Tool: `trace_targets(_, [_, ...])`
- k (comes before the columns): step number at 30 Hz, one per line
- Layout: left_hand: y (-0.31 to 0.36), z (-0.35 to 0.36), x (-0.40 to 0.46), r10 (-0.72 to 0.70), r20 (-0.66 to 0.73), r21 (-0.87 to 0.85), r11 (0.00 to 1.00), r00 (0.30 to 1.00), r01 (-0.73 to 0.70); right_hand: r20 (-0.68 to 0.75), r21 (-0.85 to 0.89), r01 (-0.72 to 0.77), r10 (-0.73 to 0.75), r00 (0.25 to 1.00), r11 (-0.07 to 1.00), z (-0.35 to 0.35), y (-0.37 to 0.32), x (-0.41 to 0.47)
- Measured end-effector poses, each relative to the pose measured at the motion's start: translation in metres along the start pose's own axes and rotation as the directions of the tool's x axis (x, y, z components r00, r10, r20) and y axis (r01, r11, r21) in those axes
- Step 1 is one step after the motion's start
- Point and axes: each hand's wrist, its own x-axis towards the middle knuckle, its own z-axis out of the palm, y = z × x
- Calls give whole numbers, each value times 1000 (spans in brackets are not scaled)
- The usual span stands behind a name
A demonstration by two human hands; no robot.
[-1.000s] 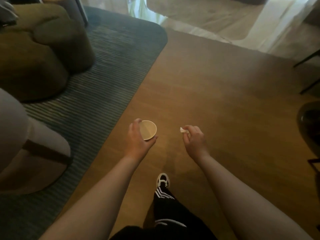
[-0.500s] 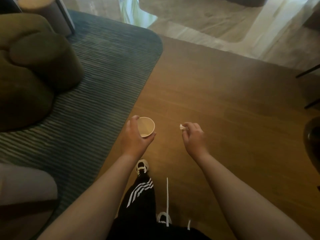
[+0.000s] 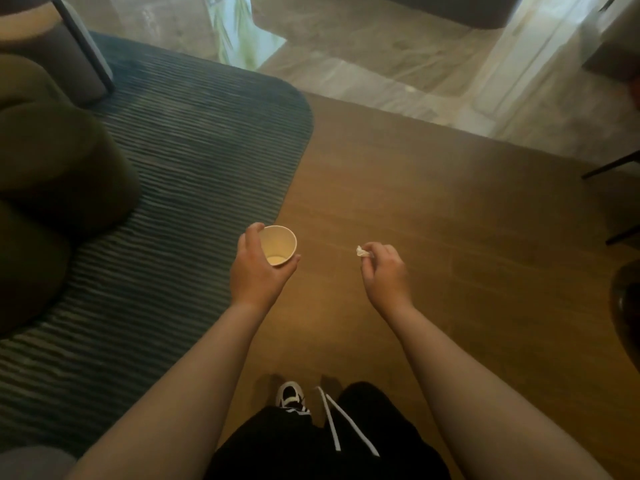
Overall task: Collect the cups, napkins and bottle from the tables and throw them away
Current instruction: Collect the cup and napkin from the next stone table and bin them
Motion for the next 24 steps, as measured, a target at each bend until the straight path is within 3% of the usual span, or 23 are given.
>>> trace_targets(9, [9, 55, 140, 5, 50, 54, 999, 999, -8, 3, 13, -39, 39, 999, 999, 18, -6, 147])
trace_targets(14, [27, 107, 250, 35, 71, 91, 995, 997, -41, -38, 4, -31, 31, 999, 1000, 17, 8, 275])
trace_targets(24, [98, 199, 465, -2, 37, 99, 995, 999, -2, 15, -38, -17, 18, 1000, 999, -20, 17, 523])
